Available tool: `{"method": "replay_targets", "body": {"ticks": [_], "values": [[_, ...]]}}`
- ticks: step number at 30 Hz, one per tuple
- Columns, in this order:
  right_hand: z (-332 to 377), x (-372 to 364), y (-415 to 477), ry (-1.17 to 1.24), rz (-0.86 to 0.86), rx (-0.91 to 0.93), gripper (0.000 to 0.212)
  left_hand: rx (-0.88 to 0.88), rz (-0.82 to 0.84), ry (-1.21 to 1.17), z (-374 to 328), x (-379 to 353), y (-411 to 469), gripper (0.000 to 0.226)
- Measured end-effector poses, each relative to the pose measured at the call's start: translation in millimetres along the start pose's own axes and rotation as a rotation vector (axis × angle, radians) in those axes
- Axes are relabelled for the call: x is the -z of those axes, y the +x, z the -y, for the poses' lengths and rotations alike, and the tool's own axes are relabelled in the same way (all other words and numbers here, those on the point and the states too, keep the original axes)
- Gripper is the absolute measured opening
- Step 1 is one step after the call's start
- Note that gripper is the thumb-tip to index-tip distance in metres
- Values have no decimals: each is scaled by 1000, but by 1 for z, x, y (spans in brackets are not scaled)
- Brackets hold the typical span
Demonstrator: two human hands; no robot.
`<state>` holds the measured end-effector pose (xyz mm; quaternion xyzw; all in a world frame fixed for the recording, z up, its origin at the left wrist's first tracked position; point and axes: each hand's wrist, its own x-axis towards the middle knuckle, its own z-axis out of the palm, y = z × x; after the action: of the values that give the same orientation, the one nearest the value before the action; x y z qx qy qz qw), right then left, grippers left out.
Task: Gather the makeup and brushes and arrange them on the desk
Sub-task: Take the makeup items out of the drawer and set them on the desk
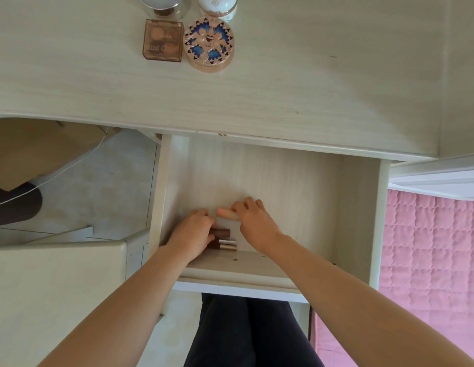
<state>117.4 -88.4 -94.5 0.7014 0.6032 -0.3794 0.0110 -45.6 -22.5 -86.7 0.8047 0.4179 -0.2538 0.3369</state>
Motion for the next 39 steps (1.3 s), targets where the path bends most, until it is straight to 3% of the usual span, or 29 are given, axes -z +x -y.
{"method": "replay_targets", "body": {"ticks": [7, 12, 20, 28, 39], "values": [[-2, 5, -8, 358, 50, -253, 32, 71, -39, -142, -1, 17, -8, 22], [8, -7, -16, 474, 147, -305, 22, 66, -55, -157, -5, 18, -11, 20], [20, -20, -17, 250, 201, -150, 22, 206, 21, -176, -3, 15, -11, 23], [14, -19, -18, 255, 292, -104, 9, 255, 50, -210, -1, 14, -7, 14], [-30, 0, -40, 93, 325, -238, 19, 110, 149, -120, 1, 5, -6, 10]]}}
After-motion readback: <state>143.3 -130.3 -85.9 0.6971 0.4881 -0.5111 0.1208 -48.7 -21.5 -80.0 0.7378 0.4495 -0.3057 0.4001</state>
